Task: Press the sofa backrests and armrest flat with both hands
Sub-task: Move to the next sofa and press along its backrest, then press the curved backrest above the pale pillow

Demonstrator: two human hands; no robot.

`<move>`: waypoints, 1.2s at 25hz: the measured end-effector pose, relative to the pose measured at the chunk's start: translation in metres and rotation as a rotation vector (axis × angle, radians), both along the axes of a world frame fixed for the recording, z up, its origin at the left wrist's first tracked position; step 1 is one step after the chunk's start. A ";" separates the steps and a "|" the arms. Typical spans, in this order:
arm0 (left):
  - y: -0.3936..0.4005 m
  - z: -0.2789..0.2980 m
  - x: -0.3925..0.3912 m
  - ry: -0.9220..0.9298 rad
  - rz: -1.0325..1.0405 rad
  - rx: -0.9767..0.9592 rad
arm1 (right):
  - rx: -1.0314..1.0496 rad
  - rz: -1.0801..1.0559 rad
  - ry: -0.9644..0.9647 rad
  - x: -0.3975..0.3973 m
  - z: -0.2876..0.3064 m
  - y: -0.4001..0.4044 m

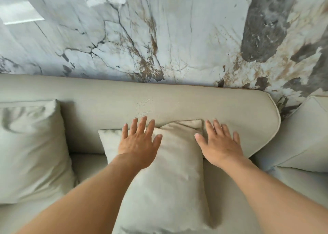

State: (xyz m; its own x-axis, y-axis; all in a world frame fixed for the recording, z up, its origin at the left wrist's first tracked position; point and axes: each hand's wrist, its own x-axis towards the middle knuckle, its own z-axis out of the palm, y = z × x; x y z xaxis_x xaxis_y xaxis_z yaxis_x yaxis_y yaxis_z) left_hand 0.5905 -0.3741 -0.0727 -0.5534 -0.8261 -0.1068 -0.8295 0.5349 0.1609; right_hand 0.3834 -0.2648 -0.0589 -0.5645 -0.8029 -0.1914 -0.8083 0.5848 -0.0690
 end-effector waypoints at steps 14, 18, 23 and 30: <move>-0.132 0.055 0.341 -0.013 0.206 -0.173 | 0.012 0.197 0.094 0.288 0.071 -0.147; -0.183 0.052 0.421 0.022 0.236 -0.179 | 0.050 0.227 0.138 0.365 0.071 -0.202; -0.254 0.037 0.519 -0.007 0.202 -0.191 | 0.065 0.208 0.143 0.455 0.054 -0.267; -0.335 0.008 0.568 -0.023 0.169 -0.159 | 0.040 0.178 0.161 0.517 0.026 -0.334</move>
